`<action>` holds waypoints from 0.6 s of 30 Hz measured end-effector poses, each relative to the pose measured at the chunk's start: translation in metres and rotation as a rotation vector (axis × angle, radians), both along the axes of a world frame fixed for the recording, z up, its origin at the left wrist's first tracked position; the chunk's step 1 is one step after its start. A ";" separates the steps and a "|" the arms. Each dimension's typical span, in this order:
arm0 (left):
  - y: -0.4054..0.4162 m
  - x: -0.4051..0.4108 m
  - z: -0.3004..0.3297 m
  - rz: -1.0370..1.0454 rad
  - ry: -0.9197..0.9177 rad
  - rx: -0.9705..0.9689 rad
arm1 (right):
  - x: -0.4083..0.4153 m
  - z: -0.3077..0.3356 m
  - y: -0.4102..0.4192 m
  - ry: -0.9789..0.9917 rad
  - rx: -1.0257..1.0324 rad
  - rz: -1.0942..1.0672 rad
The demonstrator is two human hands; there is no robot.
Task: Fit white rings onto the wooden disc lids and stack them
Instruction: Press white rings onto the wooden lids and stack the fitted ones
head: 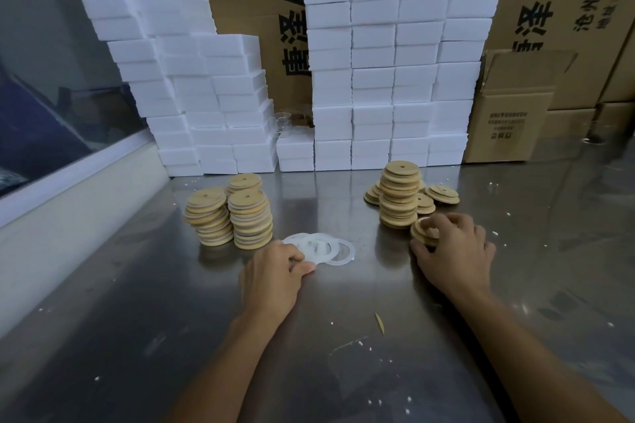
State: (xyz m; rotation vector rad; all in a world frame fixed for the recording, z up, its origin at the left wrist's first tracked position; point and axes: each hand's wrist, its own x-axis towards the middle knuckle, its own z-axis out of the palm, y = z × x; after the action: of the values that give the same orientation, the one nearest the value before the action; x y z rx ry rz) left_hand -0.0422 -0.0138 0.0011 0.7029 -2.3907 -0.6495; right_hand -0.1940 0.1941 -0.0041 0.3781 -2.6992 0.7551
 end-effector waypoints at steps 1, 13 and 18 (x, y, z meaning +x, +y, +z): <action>0.000 0.000 0.000 -0.005 0.002 -0.006 | 0.000 0.001 0.000 0.001 -0.020 -0.001; 0.003 -0.001 0.001 -0.099 0.114 -0.153 | 0.007 0.004 -0.007 0.037 -0.168 0.113; 0.004 -0.002 -0.001 -0.105 0.258 -0.121 | 0.019 0.008 -0.011 0.071 -0.376 0.239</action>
State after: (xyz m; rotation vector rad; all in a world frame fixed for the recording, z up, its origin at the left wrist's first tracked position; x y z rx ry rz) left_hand -0.0442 -0.0099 0.0003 0.4170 -2.2156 -0.5940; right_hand -0.1748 0.1829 0.0036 0.6235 -2.3999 1.2626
